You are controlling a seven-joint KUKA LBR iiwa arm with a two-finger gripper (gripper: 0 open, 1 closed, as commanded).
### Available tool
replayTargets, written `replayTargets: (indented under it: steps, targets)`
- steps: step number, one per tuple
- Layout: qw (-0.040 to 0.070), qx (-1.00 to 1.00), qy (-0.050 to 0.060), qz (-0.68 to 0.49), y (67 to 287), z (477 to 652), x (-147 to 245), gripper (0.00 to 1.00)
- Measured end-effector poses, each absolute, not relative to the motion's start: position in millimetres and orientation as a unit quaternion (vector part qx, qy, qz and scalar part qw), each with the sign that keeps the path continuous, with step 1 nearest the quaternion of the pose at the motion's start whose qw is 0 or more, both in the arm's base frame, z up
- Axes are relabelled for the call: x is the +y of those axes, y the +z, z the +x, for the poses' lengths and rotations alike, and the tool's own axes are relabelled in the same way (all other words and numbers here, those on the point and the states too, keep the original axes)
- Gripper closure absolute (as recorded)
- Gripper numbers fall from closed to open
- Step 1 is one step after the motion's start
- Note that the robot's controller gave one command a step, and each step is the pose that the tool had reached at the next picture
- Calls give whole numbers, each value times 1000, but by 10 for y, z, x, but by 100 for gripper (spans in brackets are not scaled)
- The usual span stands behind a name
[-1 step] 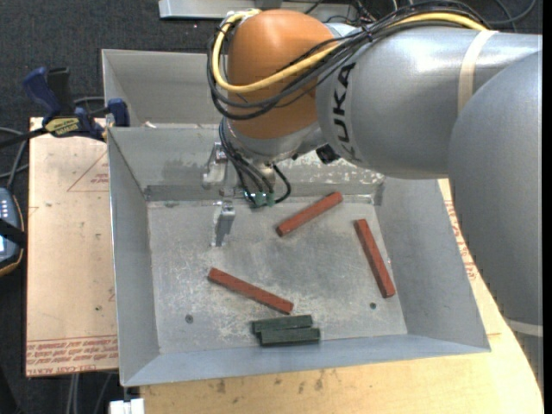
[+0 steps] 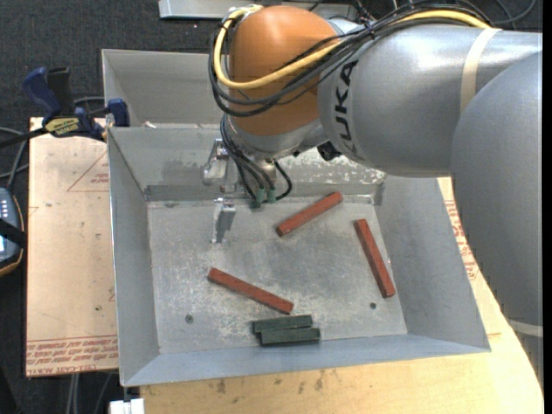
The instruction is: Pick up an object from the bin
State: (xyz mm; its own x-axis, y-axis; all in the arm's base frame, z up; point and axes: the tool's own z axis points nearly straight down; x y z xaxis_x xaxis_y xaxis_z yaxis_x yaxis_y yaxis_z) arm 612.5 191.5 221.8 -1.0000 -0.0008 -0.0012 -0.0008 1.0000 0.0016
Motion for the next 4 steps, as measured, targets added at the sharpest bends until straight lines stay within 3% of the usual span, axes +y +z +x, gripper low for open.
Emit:
replayTargets:
  steps: [1, 2, 3, 4]
  targets:
    - [2, 1000, 1, 4, 1437, 5863, 1577, 0]
    - [-5, 1000, -1, -9, 976, 5666, 1352, 0]
    - [-1, 1000, 0, -3, 1495, 5314, 1103, 0]
    - [2, 998, 1, 63, 882, 5405, 1151, 0]
